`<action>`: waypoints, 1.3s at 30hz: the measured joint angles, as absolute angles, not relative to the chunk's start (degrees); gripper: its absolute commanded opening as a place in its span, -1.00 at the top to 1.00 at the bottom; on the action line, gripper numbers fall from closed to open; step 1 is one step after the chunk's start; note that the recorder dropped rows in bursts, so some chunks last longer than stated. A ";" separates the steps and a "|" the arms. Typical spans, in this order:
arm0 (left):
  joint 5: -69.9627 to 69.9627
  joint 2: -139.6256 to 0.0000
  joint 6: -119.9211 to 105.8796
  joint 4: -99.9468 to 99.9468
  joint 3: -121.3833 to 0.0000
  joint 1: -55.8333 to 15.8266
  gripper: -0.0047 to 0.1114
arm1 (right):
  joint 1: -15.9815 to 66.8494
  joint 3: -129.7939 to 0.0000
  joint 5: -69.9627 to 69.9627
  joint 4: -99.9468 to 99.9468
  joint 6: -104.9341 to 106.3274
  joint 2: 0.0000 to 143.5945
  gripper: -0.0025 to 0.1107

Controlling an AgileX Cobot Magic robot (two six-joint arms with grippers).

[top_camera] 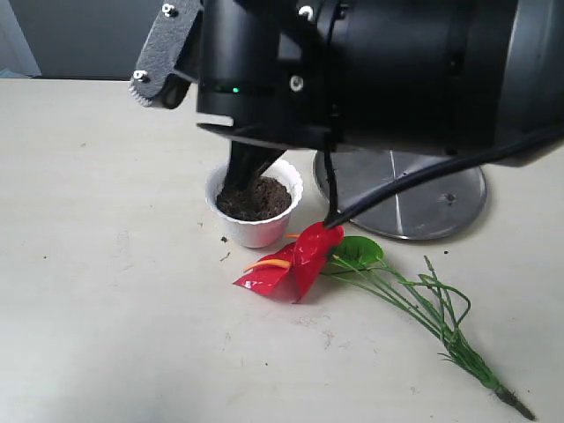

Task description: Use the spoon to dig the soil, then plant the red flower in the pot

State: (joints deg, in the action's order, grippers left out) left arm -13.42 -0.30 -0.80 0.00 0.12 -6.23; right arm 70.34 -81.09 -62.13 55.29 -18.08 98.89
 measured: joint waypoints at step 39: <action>-13.42 -0.30 -0.80 0.00 0.12 -6.23 0.91 | 61.90 -80.39 -53.11 69.06 46.69 112.96 0.97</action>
State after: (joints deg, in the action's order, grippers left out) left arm -13.42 -0.30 -0.80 0.00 0.12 -6.23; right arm 61.90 -80.39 -53.11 69.06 46.69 112.96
